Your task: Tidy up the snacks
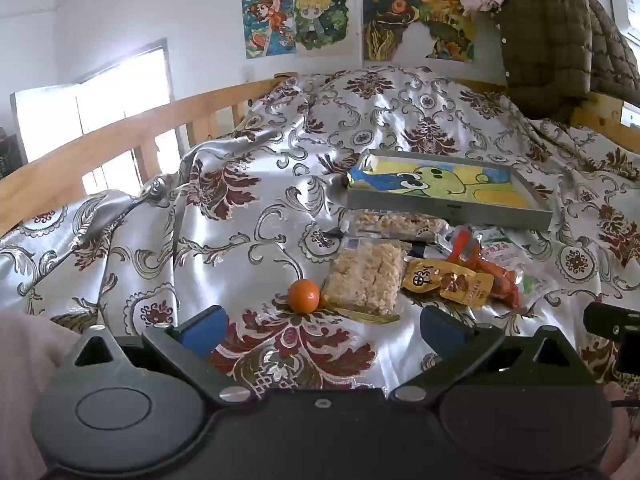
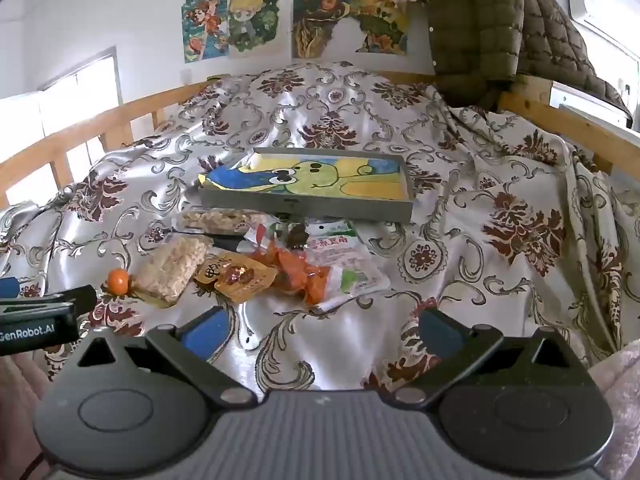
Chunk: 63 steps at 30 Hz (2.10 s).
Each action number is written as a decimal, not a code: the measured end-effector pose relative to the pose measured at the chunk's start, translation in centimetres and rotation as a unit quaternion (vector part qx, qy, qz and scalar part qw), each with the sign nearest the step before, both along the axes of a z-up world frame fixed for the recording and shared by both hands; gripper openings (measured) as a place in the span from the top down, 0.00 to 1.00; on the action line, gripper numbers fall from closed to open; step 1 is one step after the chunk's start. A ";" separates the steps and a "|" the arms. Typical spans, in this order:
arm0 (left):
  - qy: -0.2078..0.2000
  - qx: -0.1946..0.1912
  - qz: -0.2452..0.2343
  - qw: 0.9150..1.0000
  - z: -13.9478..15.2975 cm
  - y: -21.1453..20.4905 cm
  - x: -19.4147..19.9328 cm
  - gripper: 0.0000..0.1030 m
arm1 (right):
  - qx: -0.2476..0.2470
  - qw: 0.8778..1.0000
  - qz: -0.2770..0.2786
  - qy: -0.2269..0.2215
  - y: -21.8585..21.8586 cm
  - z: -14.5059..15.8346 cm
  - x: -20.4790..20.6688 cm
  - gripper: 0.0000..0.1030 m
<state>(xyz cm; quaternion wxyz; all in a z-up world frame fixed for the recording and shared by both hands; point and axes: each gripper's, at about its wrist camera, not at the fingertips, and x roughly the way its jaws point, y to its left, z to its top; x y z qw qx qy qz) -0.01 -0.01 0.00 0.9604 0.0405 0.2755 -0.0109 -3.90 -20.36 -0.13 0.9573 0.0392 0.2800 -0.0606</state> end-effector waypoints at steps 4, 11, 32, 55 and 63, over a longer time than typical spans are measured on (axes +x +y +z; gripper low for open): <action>0.000 -0.001 0.000 1.000 0.0 0.0 0.0 0.01 | 0.003 1.000 0.000 -0.001 0.0 0.0 0.0 0.00; 0.001 0.000 0.000 1.000 0.0 0.0 0.0 0.01 | 0.004 1.000 0.002 0.000 0.0 -0.1 0.0 0.00; 0.002 -0.001 0.000 1.000 0.0 0.0 0.0 0.01 | 0.008 1.000 0.000 0.002 -0.1 -0.2 0.1 0.00; 0.002 -0.001 0.000 1.000 0.0 0.0 0.0 0.01 | 0.009 1.000 0.000 0.003 -0.1 -0.2 0.1 0.00; 0.002 -0.002 0.000 1.000 0.0 0.0 0.0 0.01 | 0.009 1.000 0.000 0.003 -0.1 -0.3 0.2 0.00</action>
